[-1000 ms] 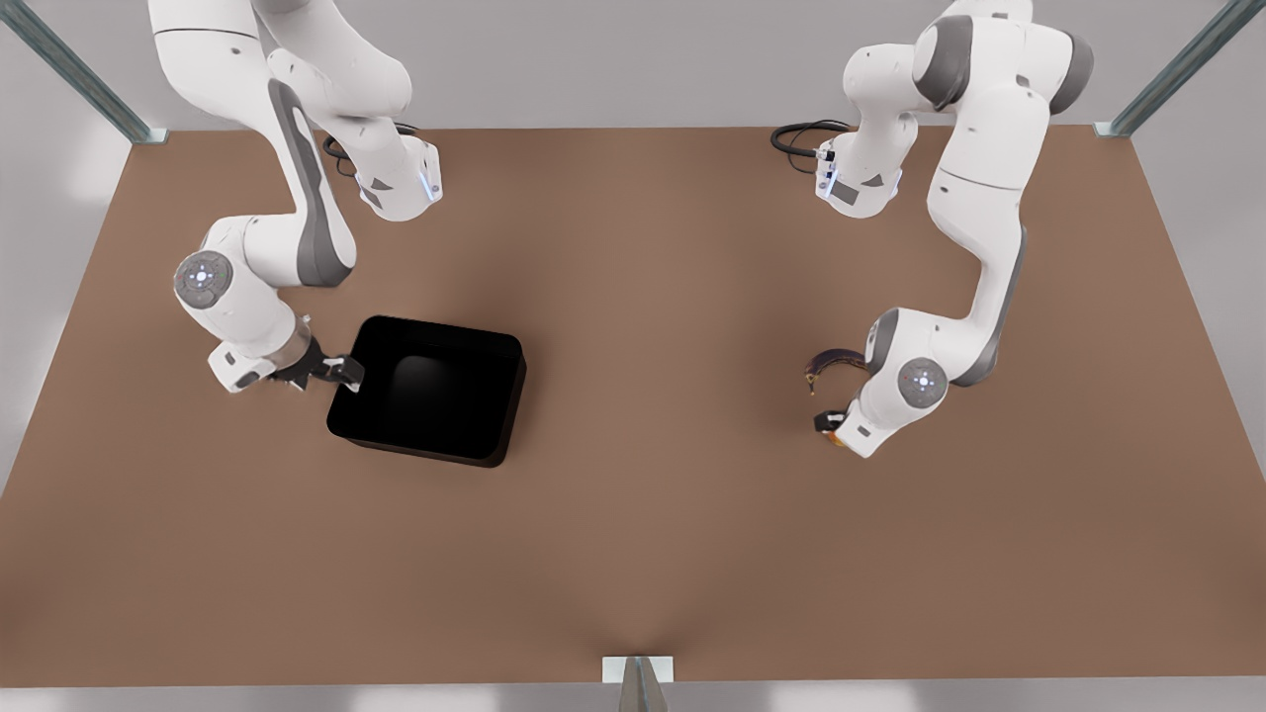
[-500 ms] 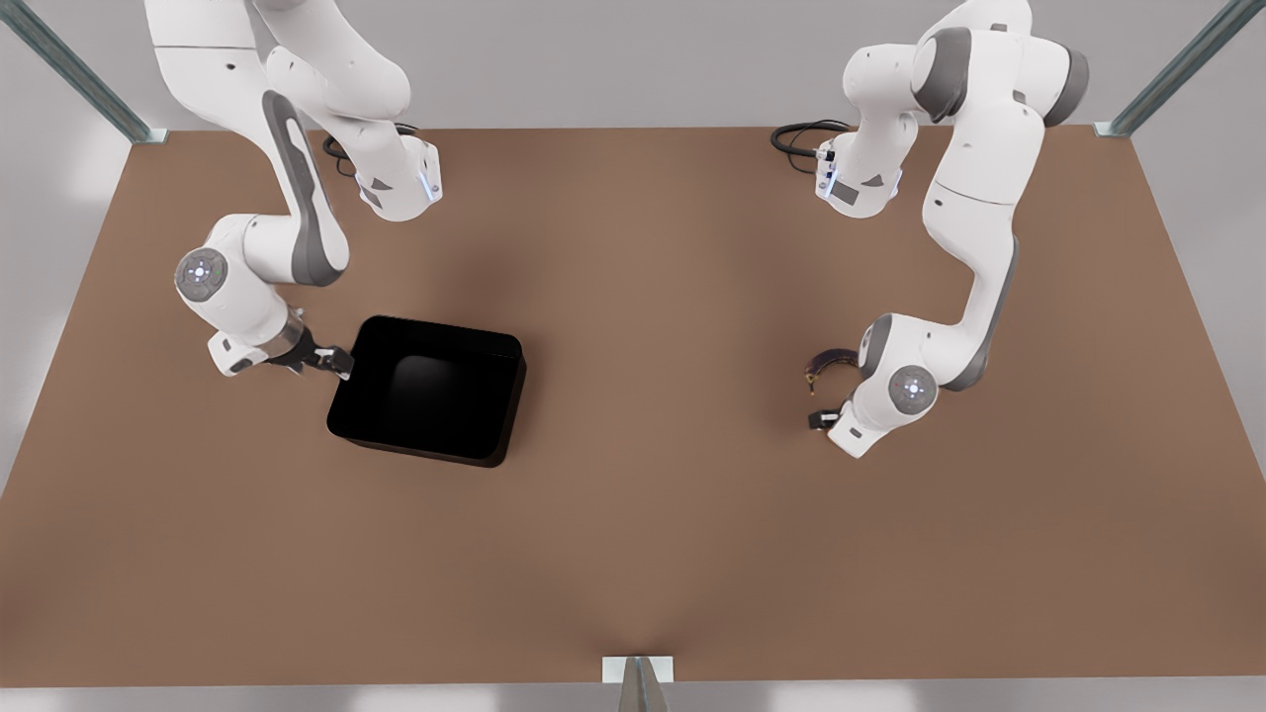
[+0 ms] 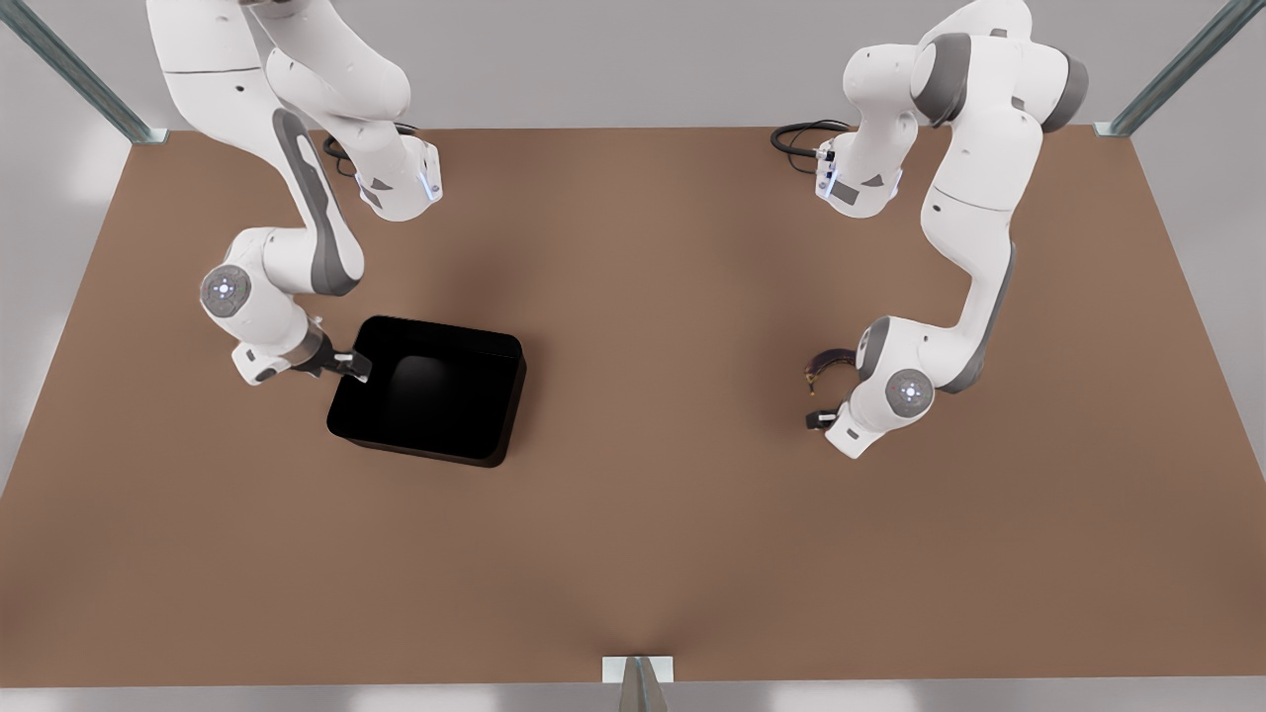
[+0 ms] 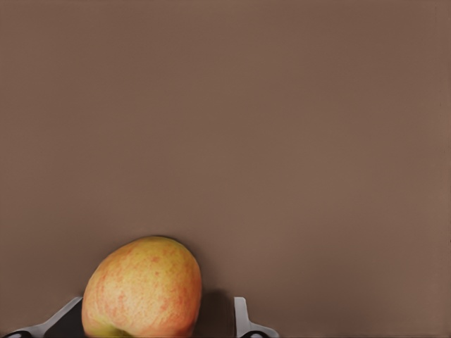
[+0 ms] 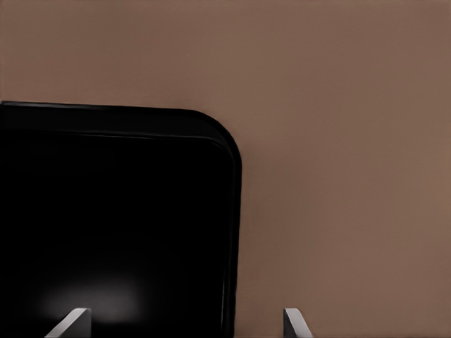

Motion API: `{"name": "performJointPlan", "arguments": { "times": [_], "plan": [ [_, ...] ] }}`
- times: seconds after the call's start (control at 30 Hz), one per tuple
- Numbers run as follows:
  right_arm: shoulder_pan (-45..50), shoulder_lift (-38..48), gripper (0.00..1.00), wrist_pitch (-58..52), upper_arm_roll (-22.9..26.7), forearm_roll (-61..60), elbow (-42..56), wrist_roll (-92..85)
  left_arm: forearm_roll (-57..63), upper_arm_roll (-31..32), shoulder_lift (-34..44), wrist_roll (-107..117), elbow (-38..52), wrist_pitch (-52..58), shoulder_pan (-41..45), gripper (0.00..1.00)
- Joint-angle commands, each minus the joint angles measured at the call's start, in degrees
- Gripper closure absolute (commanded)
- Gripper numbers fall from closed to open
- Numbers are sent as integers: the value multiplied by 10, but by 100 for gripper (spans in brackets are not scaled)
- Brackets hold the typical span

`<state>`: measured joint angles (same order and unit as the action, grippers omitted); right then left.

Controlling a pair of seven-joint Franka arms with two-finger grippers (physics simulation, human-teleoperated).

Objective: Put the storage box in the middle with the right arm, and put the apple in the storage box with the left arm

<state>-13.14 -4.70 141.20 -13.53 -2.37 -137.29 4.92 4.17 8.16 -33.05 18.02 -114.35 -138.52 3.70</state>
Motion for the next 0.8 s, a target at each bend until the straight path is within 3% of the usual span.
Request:
{"name": "performJointPlan", "arguments": {
  "times": [0.0, 0.33, 0.37, 0.4, 0.43, 0.63, 0.67, 0.7, 0.77],
  "plan": [
    [2, -4, 0, 2, 0, 0, 0, 0, -3, 0, 0, 0, 0, 0, 0, 0],
    [0, -58, 0, 23, -1, 4, 3, 0, -3, 2, 0, -1, 1, 0, -3, 0],
    [-1, -58, 27, 23, -1, 4, 3, 0, -3, 2, 0, -1, 1, 0, -4, 0],
    [-1, -58, 72, 27, -1, 4, 2, 0, -3, 2, 0, -1, 1, 0, -4, 0],
    [-6, -58, 79, 27, -1, 4, 2, 0, -3, 2, 1, -1, 2, 1, -5, 0],
    [-7, -61, 79, 27, -1, 5, 2, -4, -3, 2, 1, -1, 3, 1, -7, 0],
    [-7, -68, 64, 27, -1, 6, 2, -15, -3, 2, 1, -1, 3, 1, -7, 0],
    [-7, -69, 0, 27, -1, 6, 2, -15, -3, 3, 1, -1, 3, 1, -7, 0],
    [-7, -70, 0, 29, -1, 6, 2, -15, -3, 2, 1, -1, 3, 1, -7, 0]
  ]
}}
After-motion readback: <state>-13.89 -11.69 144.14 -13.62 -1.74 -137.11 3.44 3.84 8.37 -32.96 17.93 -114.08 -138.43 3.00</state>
